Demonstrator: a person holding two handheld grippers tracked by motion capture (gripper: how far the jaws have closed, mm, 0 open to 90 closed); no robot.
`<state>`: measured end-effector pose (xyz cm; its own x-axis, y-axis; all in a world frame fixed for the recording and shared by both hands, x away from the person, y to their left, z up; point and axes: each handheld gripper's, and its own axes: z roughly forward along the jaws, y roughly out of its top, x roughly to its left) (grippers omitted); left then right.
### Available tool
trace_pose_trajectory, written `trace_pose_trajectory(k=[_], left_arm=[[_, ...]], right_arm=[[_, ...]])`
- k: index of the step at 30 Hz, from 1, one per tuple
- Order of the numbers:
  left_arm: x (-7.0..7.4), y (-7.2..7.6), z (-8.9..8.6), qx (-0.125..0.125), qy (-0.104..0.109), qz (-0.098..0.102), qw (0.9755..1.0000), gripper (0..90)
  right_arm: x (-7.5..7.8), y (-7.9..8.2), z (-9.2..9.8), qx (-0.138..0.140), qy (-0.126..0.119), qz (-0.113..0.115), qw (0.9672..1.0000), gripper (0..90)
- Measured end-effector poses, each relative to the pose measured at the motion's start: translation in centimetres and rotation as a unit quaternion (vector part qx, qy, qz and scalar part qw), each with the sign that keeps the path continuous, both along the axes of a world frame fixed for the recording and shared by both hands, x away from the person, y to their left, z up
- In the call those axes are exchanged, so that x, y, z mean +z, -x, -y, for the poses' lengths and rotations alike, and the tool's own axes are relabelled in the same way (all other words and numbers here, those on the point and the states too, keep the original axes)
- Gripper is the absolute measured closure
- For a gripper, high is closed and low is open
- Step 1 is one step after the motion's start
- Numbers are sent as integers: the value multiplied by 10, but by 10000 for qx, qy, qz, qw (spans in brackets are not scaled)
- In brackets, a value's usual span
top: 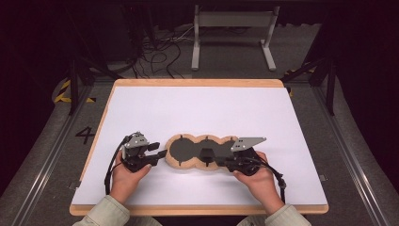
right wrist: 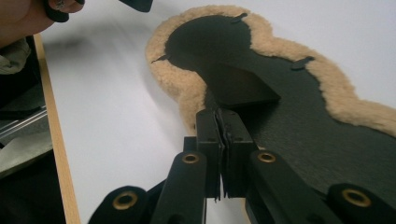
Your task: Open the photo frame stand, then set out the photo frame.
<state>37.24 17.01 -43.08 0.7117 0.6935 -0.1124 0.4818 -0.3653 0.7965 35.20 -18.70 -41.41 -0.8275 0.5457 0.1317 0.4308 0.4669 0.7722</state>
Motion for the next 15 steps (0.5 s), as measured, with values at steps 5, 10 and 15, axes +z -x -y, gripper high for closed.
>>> trace_pose_trajectory(k=[5,10,15], left_arm=[[7,2,3,-33,-46,-7,10000,503],[8,2,7,-24,-120,-161,9998,498],[8,1,9,-100,-188,-289,9994,489]], right_arm=[[15,5,8,-120,325,208,9992,814],[24,6,18,-286,496,385,9976,737],[29,4,32,-520,614,390,9960,674]])
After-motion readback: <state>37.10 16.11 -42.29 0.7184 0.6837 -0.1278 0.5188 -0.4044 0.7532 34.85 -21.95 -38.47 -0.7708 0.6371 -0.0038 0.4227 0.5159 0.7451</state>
